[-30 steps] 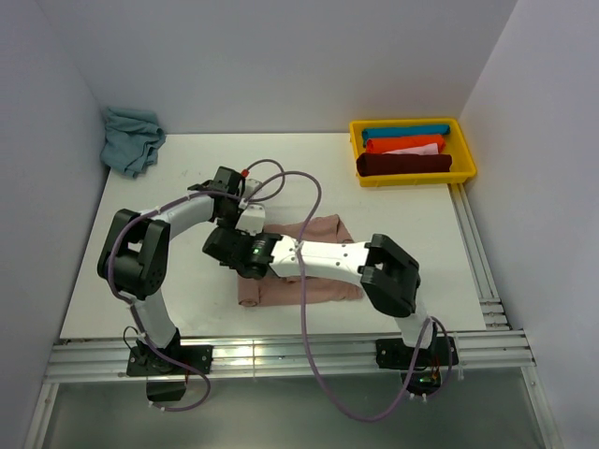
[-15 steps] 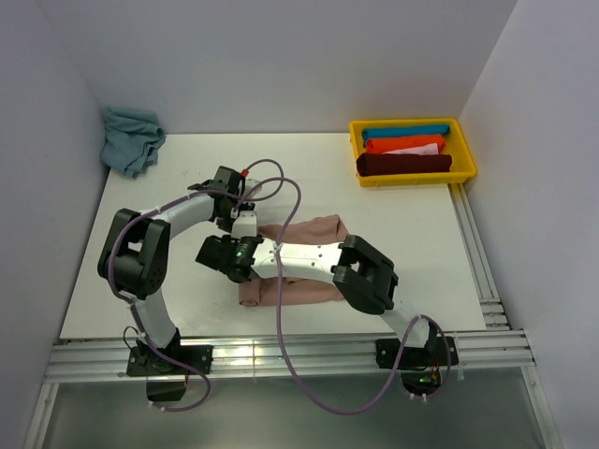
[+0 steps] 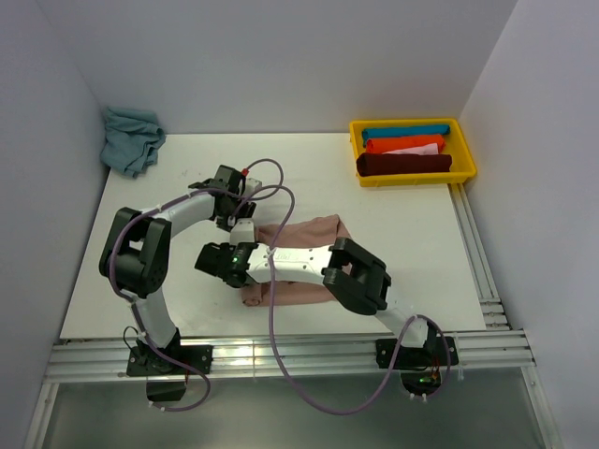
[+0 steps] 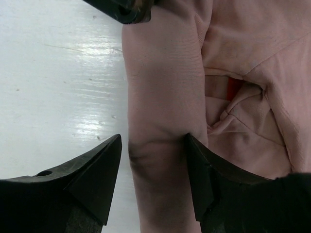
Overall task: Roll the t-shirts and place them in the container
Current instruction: Roll the tshirt
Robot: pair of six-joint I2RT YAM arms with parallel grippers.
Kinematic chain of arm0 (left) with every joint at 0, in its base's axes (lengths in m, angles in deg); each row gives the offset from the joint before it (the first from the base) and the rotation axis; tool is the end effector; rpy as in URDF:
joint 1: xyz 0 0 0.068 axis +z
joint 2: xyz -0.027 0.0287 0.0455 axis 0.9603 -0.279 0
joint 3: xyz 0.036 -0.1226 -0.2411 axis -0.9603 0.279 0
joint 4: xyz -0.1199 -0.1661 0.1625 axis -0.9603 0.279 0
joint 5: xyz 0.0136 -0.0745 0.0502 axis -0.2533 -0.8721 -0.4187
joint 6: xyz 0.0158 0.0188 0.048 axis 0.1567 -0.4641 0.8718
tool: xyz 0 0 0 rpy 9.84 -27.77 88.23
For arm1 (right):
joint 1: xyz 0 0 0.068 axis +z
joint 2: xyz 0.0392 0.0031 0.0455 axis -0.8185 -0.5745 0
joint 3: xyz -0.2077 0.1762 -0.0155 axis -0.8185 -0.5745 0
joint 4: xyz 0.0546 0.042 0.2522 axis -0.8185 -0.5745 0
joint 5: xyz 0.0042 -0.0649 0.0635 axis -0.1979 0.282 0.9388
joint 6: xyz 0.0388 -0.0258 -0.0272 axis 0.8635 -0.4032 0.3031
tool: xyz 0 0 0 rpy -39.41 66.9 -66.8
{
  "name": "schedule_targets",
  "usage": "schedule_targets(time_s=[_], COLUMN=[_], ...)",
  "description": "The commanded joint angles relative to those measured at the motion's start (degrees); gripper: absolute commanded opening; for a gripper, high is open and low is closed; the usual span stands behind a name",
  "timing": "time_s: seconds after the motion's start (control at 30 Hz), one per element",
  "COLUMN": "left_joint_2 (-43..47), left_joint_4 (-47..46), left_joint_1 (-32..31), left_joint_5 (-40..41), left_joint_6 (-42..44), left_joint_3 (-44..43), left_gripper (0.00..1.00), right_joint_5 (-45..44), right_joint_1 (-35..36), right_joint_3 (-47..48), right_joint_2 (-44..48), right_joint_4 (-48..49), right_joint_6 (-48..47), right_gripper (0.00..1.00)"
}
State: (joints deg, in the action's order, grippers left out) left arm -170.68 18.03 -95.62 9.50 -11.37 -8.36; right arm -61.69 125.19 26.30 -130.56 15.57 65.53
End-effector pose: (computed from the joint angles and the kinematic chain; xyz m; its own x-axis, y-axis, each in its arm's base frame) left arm 0.3379 -0.1396 0.1731 -0.8311 0.3684 -0.4165 0.4422 0.8921 -0.0933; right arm 0.1747 0.4289 0.1680 -0.7799 -0.0250 -0.6255 -0.0833 0.9944 0.0642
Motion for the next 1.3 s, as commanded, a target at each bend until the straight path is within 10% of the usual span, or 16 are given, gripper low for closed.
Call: schedule_targets(time_s=[0.0, 0.17, 0.47, 0.97, 1.27], left_joint_2=[-1.1, 0.4, 3.1, 8.3, 5.1], left_joint_4=[-0.2, 0.5, 7.1, 8.9, 3.2], left_joint_1=[-0.6, -0.4, 5.3, 14.0, 12.8], left_joint_5=[-0.3, -1.8, -12.7, -20.4, -20.6], left_joint_6=[0.5, 0.4, -1.1, 2.2, 2.0], left_joint_3=[-1.5, -3.1, -14.3, -7.7, -0.4], left_gripper=[0.44, 0.58, 0.66, 0.67, 0.66], right_joint_5=[2.4, 3.4, 10.5, 33.1, 32.3], right_joint_1=[0.4, 0.2, -1.7, -12.6, -13.0], right_joint_3=[2.1, 3.2, -11.4, -43.0, -51.9], right_joint_2=[-2.7, -4.6, 3.9, 16.9, 16.4], right_joint_4=[-2.0, -4.3, 14.1, 71.9, 80.7], right_joint_6=[-1.0, -0.3, -2.3, 11.3, 18.5], right_gripper=[0.63, 0.60, 0.22, 0.18, 0.18])
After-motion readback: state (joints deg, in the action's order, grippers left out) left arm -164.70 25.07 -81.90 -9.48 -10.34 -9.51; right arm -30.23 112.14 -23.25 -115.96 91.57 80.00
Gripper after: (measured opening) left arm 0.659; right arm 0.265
